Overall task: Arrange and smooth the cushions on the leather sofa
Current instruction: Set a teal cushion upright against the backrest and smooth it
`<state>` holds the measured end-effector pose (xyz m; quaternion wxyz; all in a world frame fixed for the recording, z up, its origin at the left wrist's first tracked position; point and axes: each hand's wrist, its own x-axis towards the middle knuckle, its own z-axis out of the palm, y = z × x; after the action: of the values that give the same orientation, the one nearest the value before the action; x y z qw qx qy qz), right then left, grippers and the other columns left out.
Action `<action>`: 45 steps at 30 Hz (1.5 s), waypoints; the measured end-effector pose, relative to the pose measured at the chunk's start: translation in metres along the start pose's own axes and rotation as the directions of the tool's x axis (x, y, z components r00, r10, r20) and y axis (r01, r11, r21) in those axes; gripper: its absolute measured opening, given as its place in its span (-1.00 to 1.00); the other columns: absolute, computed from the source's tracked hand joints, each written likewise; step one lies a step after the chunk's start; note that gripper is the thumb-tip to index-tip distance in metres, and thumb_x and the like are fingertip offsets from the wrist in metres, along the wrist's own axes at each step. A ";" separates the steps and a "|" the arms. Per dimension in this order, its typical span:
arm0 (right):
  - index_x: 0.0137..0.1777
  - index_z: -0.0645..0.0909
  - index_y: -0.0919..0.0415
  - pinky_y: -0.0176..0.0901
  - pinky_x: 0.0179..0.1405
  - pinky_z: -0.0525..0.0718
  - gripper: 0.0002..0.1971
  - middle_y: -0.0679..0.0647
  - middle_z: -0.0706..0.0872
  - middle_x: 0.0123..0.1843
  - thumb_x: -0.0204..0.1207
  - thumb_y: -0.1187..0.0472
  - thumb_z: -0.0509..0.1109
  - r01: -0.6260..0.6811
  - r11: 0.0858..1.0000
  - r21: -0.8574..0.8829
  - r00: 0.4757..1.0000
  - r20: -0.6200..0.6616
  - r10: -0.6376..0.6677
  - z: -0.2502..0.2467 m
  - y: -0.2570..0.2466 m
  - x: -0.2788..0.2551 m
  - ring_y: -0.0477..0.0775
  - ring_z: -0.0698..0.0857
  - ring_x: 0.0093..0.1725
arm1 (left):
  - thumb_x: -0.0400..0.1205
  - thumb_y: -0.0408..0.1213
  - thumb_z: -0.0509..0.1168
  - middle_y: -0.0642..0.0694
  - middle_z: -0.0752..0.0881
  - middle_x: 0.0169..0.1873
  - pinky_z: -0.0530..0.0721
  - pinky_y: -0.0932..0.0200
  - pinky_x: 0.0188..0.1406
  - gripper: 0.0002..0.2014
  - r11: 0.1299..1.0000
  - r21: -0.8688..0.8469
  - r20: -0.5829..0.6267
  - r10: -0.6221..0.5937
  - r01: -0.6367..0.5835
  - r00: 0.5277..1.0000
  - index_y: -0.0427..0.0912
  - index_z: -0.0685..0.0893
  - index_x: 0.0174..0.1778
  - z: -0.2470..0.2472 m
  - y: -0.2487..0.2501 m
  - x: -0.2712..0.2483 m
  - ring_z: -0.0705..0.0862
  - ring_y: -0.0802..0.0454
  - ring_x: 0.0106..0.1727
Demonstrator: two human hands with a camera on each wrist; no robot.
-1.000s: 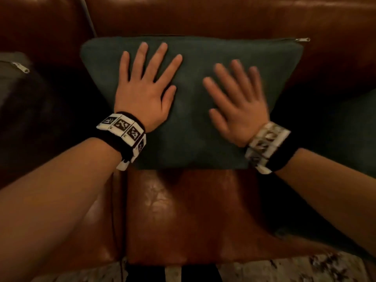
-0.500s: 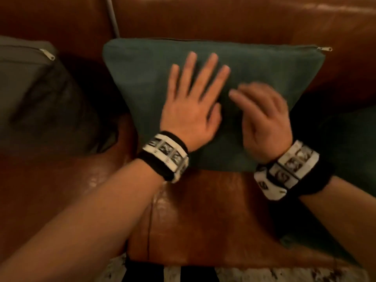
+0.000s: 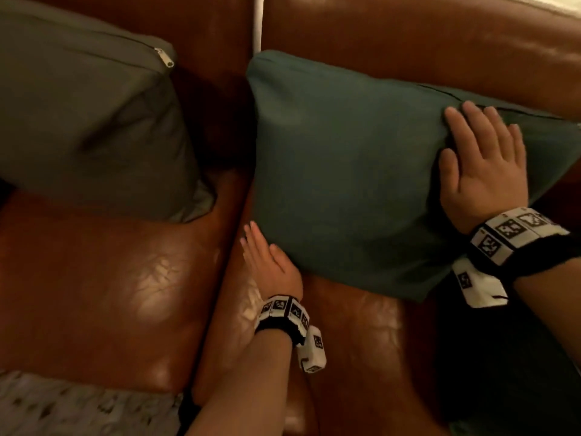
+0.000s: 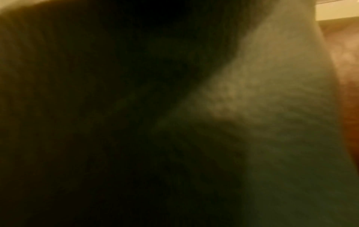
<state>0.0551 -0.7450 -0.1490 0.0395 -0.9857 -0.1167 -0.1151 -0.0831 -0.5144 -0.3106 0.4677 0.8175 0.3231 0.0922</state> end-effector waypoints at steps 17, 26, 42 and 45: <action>0.68 0.27 0.00 0.31 0.65 0.04 -0.40 0.08 0.30 0.70 0.67 -0.16 0.10 0.269 0.961 0.057 0.962 0.028 -0.271 -0.012 -0.137 0.035 0.22 0.22 0.69 | 0.77 0.06 0.04 -0.37 0.67 0.31 0.48 0.00 0.26 -0.47 0.999 0.024 0.038 -0.032 0.031 0.999 -0.31 0.64 0.33 -0.068 0.204 0.139 0.58 -0.31 0.37; 0.74 -0.13 -0.06 0.14 0.70 -0.21 -0.36 0.03 -0.16 0.77 0.71 -0.20 -0.15 -0.404 0.909 0.100 0.914 0.013 0.405 0.006 0.014 -0.035 0.09 -0.20 0.74 | 0.78 -0.03 0.02 -0.51 0.58 0.33 0.43 -0.14 0.33 -0.45 0.977 0.197 -0.053 -0.070 0.079 0.996 -0.51 0.58 0.32 -0.061 0.208 0.141 0.52 -0.44 0.38; 0.58 -0.03 -0.16 -0.15 0.69 -0.02 -0.60 0.07 0.11 0.75 0.77 0.04 -0.12 -0.445 0.363 0.819 0.784 0.160 0.599 0.013 0.020 -0.060 -0.11 0.02 0.70 | 0.56 0.39 0.08 -0.09 -0.01 0.74 -0.12 -0.39 0.65 -0.04 0.250 0.361 0.817 0.381 -0.899 0.433 -0.08 -0.11 0.73 0.104 0.355 -0.032 -0.08 -0.22 0.74; 0.61 -0.11 -0.27 -0.18 0.67 -0.06 -0.53 -0.12 0.02 0.75 0.72 -0.11 -0.14 -0.493 0.292 0.819 0.758 0.239 0.607 0.033 0.018 -0.084 -0.17 -0.03 0.70 | 0.68 0.22 0.04 -0.20 0.39 0.58 0.18 -0.50 0.52 -0.27 0.149 0.414 0.848 0.296 -0.898 0.440 -0.20 0.16 0.65 0.128 0.354 -0.029 0.32 -0.32 0.59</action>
<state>-0.0125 -0.7780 -0.2015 0.5571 -0.8042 0.1911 -0.0799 0.1091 -0.7476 -0.0845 -0.0168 0.9631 -0.2267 -0.1443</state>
